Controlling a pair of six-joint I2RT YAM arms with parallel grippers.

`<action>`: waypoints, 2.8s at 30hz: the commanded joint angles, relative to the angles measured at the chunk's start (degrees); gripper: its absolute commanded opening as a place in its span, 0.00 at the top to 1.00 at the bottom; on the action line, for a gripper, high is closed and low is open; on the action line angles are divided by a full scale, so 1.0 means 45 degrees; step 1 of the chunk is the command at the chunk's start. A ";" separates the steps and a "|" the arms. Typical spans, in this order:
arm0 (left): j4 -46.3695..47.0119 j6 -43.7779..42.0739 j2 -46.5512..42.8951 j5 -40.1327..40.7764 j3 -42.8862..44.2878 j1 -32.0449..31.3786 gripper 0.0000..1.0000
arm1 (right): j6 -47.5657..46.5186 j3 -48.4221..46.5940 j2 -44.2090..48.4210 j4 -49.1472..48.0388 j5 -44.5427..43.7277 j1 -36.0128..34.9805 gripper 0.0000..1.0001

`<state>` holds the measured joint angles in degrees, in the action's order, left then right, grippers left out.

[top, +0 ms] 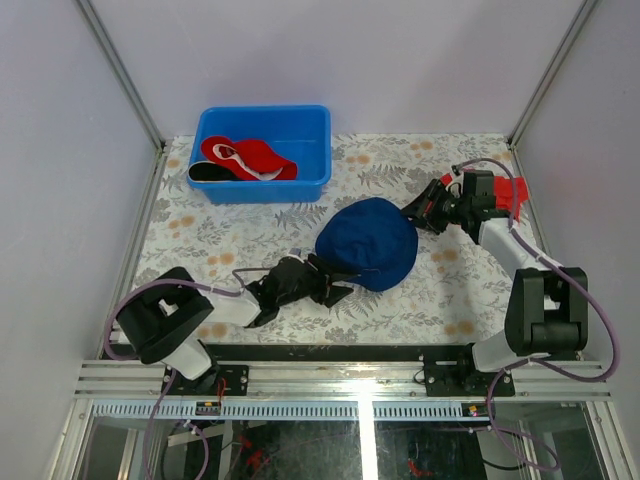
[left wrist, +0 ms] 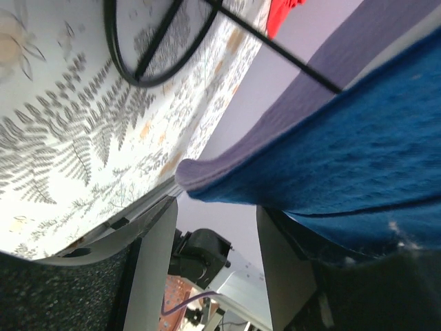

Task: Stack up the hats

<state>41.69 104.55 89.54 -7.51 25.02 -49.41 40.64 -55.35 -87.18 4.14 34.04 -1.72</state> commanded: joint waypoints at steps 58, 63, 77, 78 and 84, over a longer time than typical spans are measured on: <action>-0.0501 -0.0954 -0.3897 -0.2307 -0.2368 0.5165 0.42 | 0.2455 0.2327 0.1086 -0.4804 0.2829 -0.0107 0.41; -0.0252 -0.0894 -0.3645 -0.2279 -0.2396 0.5161 0.42 | 0.2847 0.2571 0.0607 -0.5471 0.3268 -0.0063 0.41; -0.0321 -0.1099 -0.3022 -0.2459 -0.1818 0.5166 0.42 | 0.2518 0.2370 0.0310 -0.5135 0.3507 -0.0015 0.78; -0.0277 -0.1119 -0.2983 -0.2458 -0.1820 0.5172 0.42 | 0.2573 0.2431 0.0310 -0.5207 0.3558 -0.0027 0.86; 0.0214 -0.1006 -0.2660 -0.2441 -0.1992 0.5173 0.42 | 0.1862 0.2618 0.0460 -0.4049 0.2836 -0.0027 1.00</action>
<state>37.87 100.27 76.77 -18.04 15.53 -26.26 51.81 -43.31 -85.65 -16.75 47.64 -2.02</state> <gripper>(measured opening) 0.580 0.023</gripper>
